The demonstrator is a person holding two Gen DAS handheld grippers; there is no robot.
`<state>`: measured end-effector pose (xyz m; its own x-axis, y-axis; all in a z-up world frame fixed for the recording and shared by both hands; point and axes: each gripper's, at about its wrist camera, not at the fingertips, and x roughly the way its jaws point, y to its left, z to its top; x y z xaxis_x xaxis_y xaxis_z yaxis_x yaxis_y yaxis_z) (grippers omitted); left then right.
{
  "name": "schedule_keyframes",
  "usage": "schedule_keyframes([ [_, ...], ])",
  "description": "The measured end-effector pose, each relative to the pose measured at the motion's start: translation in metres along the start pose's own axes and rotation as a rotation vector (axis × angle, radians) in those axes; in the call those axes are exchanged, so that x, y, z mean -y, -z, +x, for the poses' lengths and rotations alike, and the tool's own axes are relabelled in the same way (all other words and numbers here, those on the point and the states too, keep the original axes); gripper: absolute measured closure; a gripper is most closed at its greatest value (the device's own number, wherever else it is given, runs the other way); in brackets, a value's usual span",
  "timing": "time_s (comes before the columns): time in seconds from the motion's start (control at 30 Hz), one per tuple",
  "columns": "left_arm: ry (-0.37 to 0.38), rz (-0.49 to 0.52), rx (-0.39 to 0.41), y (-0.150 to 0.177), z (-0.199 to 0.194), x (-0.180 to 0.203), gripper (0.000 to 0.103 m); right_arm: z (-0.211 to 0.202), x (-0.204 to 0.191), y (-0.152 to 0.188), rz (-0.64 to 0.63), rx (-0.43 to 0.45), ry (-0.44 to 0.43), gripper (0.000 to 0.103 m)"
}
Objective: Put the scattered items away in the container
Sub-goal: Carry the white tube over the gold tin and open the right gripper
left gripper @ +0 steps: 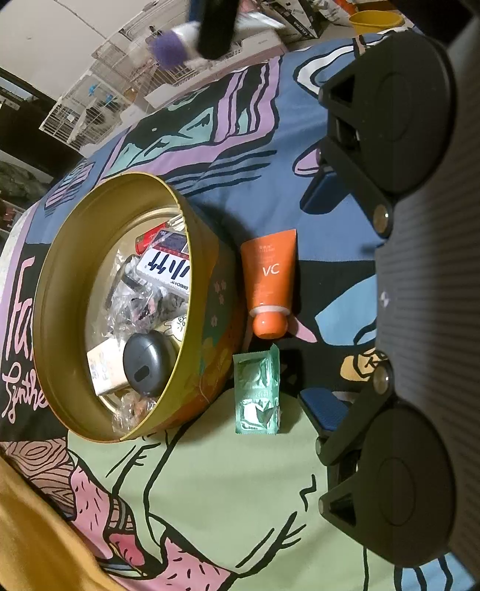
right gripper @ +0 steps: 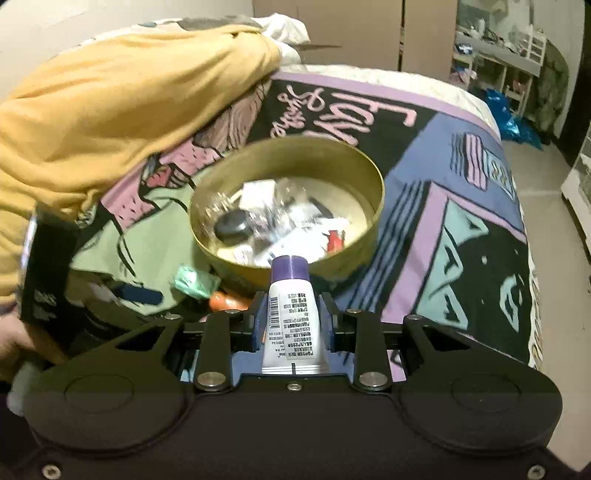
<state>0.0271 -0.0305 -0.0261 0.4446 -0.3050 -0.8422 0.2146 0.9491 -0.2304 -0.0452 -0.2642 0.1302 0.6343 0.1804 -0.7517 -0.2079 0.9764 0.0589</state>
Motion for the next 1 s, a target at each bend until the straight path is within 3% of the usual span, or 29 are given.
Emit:
schedule_keyframes([
  [0.5,0.02,0.024,-0.004,0.002,0.0,0.006,0.0,-0.013,-0.02,-0.051,-0.068,0.046,-0.034,0.075],
  [1.0,0.029,0.037,-0.016,0.002,0.004,0.01,0.0,0.024,-0.028,-0.091,-0.101,0.036,-0.028,0.075],
])
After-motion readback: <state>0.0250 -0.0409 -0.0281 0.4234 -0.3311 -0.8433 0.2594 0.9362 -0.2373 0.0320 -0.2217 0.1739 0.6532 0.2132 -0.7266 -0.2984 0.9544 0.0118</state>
